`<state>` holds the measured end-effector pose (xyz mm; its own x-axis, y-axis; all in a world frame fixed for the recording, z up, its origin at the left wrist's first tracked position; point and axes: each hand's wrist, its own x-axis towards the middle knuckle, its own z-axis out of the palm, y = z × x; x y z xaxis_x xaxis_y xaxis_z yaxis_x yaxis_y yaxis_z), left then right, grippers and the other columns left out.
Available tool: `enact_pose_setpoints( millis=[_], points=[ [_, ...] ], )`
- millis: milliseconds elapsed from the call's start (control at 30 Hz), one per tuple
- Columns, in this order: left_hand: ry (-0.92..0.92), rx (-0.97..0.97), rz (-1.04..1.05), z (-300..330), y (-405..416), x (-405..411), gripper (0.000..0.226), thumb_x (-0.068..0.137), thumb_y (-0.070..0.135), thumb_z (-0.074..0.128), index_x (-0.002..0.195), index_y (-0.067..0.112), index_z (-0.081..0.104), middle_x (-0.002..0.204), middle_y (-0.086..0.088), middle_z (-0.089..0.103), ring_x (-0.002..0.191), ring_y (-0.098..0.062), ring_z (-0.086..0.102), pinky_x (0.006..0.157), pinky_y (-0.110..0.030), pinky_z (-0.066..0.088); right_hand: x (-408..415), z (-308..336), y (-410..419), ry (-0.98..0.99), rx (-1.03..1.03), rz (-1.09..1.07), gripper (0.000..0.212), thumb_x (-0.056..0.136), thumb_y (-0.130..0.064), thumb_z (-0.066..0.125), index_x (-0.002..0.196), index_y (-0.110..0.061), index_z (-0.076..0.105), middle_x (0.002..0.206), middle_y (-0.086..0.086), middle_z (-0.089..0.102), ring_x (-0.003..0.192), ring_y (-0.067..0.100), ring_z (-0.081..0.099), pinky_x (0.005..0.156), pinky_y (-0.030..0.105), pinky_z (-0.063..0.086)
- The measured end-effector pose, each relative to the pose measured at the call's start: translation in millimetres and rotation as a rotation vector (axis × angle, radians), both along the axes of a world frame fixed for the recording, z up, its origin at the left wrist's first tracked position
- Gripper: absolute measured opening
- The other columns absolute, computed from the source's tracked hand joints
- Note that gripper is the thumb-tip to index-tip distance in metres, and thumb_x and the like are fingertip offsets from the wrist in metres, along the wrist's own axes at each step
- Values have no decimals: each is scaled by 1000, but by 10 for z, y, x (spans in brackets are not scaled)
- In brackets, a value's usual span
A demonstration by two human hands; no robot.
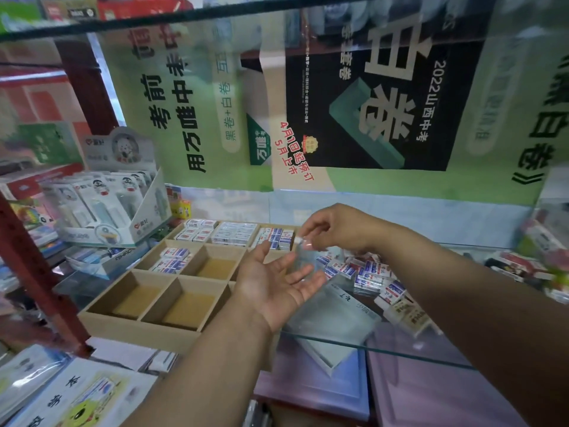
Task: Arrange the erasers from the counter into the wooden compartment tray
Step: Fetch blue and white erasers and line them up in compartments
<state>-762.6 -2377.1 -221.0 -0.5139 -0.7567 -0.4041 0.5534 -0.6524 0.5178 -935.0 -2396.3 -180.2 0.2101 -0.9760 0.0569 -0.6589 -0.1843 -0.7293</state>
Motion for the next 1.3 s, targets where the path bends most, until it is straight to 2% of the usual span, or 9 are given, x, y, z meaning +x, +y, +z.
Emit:
enact_pose_setpoints(
  millis=[167,300,400,567,700,933,1100,1167,1300],
  points=[
    [96,35,83,-12,-17,-70,53,99,46,42,111,-3,55,123,-30,50,98,-44,57,83,-57,49,-48,19,-77,175,-29,-11,29,83,-28,72,109,-19,69,108,-1,69,96,7,62,81,14,43],
    [71,53,124,-65,3,13,44,100,40,42,103,-2,55,114,-31,53,105,-46,55,84,-54,48,-248,-321,-237,779,92,-58,68,76,-35,77,136,-28,46,132,0,51,111,19,52,93,30,38],
    [98,72,139,-107,20,26,42,99,38,45,101,-2,55,113,-31,54,112,-46,53,93,-55,46,-275,-589,-412,982,181,-40,91,62,-59,77,140,-45,33,135,2,47,123,30,40,99,38,34],
    [155,47,174,-176,37,78,40,99,37,49,107,-2,55,104,-30,60,85,-42,65,90,-54,49,-186,-576,-484,830,170,70,59,71,-35,80,125,-32,57,125,-4,57,108,21,56,86,28,43],
    [193,36,179,-214,56,99,40,99,36,49,111,-1,55,104,-31,61,88,-45,65,91,-55,49,-88,-625,-486,731,93,135,35,72,-21,79,105,-23,68,111,0,60,102,22,58,82,30,46],
    [219,52,228,-230,59,102,39,99,36,49,110,-2,55,99,-32,63,78,-43,68,88,-54,51,-253,-464,-524,509,-49,-137,30,78,-21,75,106,-15,65,112,3,61,103,20,57,84,30,46],
    [222,38,211,-253,63,81,39,99,37,49,110,0,54,91,-31,64,76,-42,69,83,-61,51,-127,-549,-611,727,92,-118,33,82,-22,71,111,-11,61,100,2,57,83,20,54,55,23,40],
    [224,28,199,-241,61,71,38,98,37,49,108,1,53,88,-30,64,74,-41,68,82,-63,49,-78,-591,-668,740,97,-92,33,81,-21,71,111,-11,62,107,5,62,90,23,58,66,26,44],
    [208,31,192,-247,45,91,40,98,37,51,112,0,53,95,-31,63,105,-43,62,83,-65,47,-12,-629,-688,733,115,-41,40,76,-28,76,109,-9,62,105,7,63,75,16,53,63,25,39]
  ],
)
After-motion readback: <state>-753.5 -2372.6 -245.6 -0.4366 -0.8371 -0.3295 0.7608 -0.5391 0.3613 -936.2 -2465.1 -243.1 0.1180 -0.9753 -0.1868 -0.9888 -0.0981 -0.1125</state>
